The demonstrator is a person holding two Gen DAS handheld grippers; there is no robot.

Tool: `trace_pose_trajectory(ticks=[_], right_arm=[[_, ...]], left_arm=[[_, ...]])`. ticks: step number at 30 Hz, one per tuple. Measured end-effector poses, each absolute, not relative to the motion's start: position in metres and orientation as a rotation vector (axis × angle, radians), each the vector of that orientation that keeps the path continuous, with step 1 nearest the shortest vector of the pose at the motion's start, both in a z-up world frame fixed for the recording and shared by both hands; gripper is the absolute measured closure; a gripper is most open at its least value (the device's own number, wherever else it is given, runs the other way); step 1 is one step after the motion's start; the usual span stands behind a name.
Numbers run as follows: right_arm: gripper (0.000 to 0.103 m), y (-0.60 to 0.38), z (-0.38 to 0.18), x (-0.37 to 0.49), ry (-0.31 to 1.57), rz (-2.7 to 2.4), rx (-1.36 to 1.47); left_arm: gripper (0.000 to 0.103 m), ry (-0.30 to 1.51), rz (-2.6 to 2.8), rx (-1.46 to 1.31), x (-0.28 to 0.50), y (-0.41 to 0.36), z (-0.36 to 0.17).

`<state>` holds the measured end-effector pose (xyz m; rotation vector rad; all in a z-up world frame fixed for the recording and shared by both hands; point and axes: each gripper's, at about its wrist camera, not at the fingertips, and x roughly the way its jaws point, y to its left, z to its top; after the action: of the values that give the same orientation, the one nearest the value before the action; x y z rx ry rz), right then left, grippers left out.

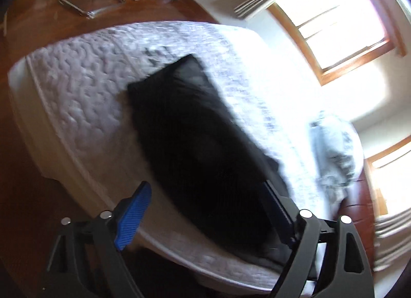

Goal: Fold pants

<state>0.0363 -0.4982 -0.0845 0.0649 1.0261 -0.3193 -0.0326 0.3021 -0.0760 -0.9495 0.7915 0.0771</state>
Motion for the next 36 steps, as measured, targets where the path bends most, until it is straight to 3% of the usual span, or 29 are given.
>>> trace_pose_trajectory(ticks=[4, 11, 12, 13, 15, 16, 19, 23, 25, 32, 35, 36], right_arm=[[0.043, -0.492, -0.074, 0.027, 1.005, -0.313, 0.075], [0.043, -0.479, -0.063, 0.019, 0.965, -0.293, 0.081], [0.043, -0.478, -0.061, 0.018, 0.959, -0.292, 0.086], [0.043, -0.479, -0.060, 0.016, 0.955, -0.294, 0.089], [0.042, -0.481, -0.058, 0.012, 0.945, -0.303, 0.107], [0.042, -0.483, -0.057, 0.011, 0.942, -0.308, 0.115], [0.042, -0.484, -0.054, 0.006, 0.933, -0.316, 0.125], [0.041, -0.484, -0.048, 0.004, 0.921, -0.319, 0.135], [0.040, -0.485, -0.046, 0.004, 0.911, -0.317, 0.149], [0.040, -0.482, -0.048, 0.004, 0.918, -0.288, 0.188], [0.034, -0.487, -0.042, -0.002, 0.910, -0.262, 0.252], [0.034, -0.489, -0.039, -0.005, 0.907, -0.246, 0.278]], left_arm=[[0.004, 0.683, -0.009, -1.008, -0.041, 0.288, -0.057], [0.008, 0.775, 0.103, -1.052, 0.007, 0.299, -0.079], [0.021, 0.804, 0.113, -1.079, 0.018, 0.304, -0.088], [0.046, 0.823, 0.100, -1.101, 0.029, 0.308, -0.096], [0.074, 0.853, 0.102, -1.127, 0.044, 0.316, -0.112], [0.084, 0.850, 0.108, -1.135, 0.050, 0.317, -0.113], [0.092, 0.816, 0.091, -1.049, 0.068, 0.314, -0.094], [0.092, 0.625, -0.048, -0.681, 0.058, 0.275, -0.012], [0.092, 0.606, -0.051, -0.579, 0.049, 0.269, -0.005], [0.088, 0.884, 0.179, -0.671, 0.025, 0.305, -0.116], [0.074, 0.852, 0.201, -0.751, 0.011, 0.302, -0.123], [0.063, 0.847, 0.197, -0.770, 0.009, 0.301, -0.121]])
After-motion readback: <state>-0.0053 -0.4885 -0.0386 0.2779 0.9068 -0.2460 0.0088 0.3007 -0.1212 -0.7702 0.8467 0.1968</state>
